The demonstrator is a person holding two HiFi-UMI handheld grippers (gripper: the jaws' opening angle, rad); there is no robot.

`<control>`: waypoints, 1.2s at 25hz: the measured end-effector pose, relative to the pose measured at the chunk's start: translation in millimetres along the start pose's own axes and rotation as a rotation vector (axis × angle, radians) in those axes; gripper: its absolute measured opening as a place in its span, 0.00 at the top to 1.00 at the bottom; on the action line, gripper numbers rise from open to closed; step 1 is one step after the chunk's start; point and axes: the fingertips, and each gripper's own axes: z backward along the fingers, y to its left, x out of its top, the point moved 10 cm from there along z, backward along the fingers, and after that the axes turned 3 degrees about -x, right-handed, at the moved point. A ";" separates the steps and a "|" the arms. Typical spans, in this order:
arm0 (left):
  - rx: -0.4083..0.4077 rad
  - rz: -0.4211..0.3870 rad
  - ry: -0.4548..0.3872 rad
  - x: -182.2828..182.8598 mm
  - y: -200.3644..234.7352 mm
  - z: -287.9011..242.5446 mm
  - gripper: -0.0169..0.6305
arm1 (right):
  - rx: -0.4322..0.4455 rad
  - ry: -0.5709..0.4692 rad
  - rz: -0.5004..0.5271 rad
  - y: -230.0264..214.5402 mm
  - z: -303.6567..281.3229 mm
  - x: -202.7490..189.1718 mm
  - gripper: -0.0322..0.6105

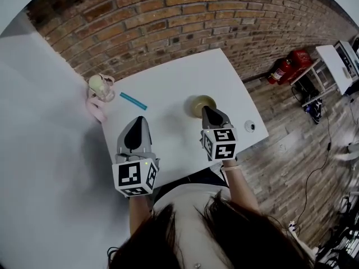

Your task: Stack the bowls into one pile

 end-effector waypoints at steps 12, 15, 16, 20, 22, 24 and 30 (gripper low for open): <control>-0.003 -0.027 -0.044 7.9 -2.5 25.5 0.97 | 0.018 -0.251 0.065 26.3 51.5 39.1 0.94; 0.005 -0.034 -0.054 12.3 -9.7 26.8 0.97 | 0.033 -0.307 0.110 26.7 62.2 48.6 0.94; 0.009 -0.036 -0.058 13.5 -12.3 27.5 0.97 | 0.039 -0.326 0.127 26.8 65.8 50.9 0.94; 0.029 -0.046 -0.066 18.1 -25.8 29.3 0.97 | 0.082 -0.373 0.167 24.9 78.7 57.5 0.94; 0.038 -0.051 -0.067 19.9 -34.7 30.5 0.97 | 0.102 -0.382 0.176 21.7 84.6 59.0 0.94; 0.047 -0.055 -0.070 20.4 -44.1 32.4 0.97 | 0.120 -0.390 0.185 17.4 90.9 59.0 0.94; 0.087 -0.064 -0.083 19.3 -70.8 42.6 0.97 | 0.172 -0.416 0.180 1.1 111.1 58.6 0.95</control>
